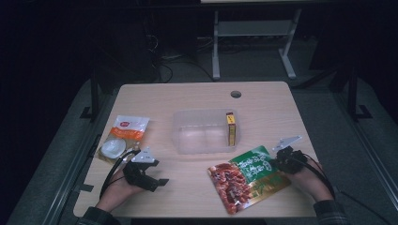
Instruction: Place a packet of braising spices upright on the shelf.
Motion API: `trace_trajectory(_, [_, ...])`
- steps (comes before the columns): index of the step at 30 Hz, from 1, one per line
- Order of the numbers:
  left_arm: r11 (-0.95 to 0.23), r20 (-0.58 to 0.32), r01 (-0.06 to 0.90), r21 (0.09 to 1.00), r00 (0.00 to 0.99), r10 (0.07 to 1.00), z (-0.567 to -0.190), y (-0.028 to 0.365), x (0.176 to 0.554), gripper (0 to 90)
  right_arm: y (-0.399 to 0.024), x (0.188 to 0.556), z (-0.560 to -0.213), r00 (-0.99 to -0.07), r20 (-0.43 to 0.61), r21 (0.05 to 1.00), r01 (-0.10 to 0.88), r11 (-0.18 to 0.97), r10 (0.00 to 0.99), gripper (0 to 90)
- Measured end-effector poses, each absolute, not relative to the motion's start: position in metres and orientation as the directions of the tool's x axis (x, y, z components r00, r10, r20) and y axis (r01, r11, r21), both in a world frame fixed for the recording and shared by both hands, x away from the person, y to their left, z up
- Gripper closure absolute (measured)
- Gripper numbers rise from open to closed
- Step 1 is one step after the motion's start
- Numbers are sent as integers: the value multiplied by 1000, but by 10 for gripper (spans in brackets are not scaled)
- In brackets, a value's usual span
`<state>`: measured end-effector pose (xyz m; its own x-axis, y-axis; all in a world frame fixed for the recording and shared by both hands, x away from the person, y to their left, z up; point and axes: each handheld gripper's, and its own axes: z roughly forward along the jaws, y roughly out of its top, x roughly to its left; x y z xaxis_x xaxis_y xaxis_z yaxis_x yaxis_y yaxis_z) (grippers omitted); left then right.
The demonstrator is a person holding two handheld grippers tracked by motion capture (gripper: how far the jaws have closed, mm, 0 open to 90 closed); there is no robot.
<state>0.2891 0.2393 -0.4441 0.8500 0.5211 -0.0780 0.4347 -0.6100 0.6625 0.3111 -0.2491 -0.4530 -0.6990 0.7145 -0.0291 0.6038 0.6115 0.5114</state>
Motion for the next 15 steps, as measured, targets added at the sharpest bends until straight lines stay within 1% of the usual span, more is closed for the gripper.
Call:
trace_trajectory(7, [-612, -76, 421, 669, 858, 507, -442, 238, 285, 165, -216, 284, -452, -758, 28, 519, 568, 639, 652, 900])
trace_trajectory(9, [-614, -79, 416, 670, 863, 499, -442, 235, 284, 166, -203, 279, -453, -786, 73, 532, 551, 643, 613, 900])
trace_trajectory(11, [-617, -79, 410, 672, 867, 492, -442, 233, 282, 165, -188, 275, -452, -813, 47, 537, 510, 672, 580, 900])
trace_trajectory(13, [-624, -75, 403, 670, 872, 483, -442, 231, 281, 166, -181, 273, -450, -815, 13, 525, 498, 690, 579, 900])
trace_trajectory(15, [-621, -83, 403, 672, 874, 478, -442, 230, 281, 166, -181, 273, -451, -820, 12, 523, 492, 696, 572, 900])
